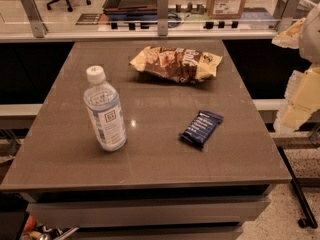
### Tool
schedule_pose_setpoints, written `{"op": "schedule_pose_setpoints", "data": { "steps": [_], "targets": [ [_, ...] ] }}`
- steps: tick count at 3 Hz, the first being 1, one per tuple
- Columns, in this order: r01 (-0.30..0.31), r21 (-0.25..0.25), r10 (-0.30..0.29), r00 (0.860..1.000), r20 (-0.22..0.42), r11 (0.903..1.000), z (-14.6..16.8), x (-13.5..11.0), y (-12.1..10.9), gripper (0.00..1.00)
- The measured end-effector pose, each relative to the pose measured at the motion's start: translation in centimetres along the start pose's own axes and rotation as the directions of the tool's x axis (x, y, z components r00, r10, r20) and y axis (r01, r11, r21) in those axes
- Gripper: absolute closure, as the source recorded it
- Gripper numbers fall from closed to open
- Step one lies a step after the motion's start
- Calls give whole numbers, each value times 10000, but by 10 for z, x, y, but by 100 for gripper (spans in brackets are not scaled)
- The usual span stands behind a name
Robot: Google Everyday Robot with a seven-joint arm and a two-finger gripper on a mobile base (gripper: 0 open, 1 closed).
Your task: Pick blue plastic bottle
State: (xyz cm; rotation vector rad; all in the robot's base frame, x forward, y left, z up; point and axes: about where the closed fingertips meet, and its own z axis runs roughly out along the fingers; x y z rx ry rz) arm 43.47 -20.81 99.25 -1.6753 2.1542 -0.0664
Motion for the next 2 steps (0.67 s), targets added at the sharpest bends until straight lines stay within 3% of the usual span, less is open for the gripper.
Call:
{"op": "schedule_pose_setpoints", "data": {
  "steps": [1,2],
  "targets": [
    [-150,-173,177,9860,1659,9997,0,5,-2,0],
    [-246,-509,407,9382,3437,9984,1,-13,5,0]
  ]
}}
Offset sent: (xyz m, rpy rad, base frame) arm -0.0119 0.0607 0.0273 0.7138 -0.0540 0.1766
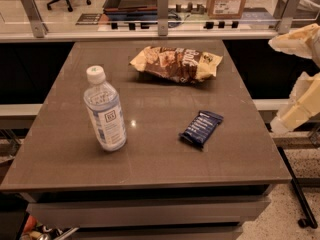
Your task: Pick blue plastic bottle
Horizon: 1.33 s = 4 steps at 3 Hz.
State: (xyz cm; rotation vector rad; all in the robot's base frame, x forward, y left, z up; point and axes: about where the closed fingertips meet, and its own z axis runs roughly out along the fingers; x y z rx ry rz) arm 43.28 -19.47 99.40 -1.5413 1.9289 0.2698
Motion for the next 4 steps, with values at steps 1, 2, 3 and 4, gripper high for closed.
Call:
{"op": "schedule_pose_setpoints", "data": {
  "steps": [1,2,3,4],
  "targets": [
    [-112,-227,153,9819,1886,9997,6,-34,11,0],
    [-161,-167,209,9389,3435,9997,10,-71,22,0],
    [-285,-208,349,8891,4563,9994,27,-109,32,0],
    [-398,-534,616,8576,5106,9978,57,-141,40,0]
  ]
}}
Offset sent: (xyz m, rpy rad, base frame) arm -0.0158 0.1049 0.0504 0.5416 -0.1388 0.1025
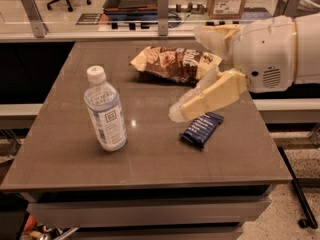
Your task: Pick blue plastic bottle
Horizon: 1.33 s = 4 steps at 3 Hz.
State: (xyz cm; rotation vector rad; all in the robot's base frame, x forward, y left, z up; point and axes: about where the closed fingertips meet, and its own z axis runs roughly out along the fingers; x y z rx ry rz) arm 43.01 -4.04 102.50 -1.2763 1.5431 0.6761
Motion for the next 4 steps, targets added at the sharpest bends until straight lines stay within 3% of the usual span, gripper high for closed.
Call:
{"op": "schedule_pose_setpoints", "data": {
  "steps": [2,4],
  "targets": [
    [-500,-887,545,9973,492,9948,82,-9,29,0],
    [-506,-852,550,9972,501,9951,97,-3,18,0]
  ]
}}
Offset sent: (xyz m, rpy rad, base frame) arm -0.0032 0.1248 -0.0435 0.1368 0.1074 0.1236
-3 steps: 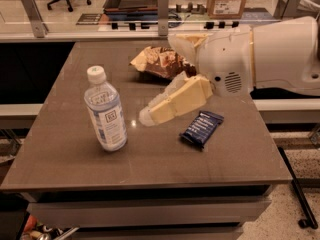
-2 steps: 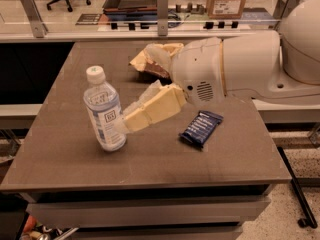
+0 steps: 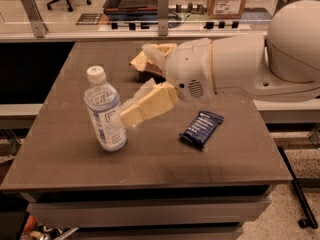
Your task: Pick blue plastic bottle
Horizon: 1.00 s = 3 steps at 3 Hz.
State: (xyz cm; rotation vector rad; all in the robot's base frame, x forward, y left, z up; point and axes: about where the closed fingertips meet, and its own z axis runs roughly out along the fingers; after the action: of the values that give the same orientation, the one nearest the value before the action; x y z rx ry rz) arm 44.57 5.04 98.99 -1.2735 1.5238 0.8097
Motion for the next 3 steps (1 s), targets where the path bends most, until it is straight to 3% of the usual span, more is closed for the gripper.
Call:
{"op": "schedule_pose_setpoints", "data": {
  "steps": [1,3],
  "targets": [
    [-203,-127,206,9993,299,9997,24,15,-13,0],
    [-497,-520,574,9857,1586,9974,60,36,-1,0]
  ]
}}
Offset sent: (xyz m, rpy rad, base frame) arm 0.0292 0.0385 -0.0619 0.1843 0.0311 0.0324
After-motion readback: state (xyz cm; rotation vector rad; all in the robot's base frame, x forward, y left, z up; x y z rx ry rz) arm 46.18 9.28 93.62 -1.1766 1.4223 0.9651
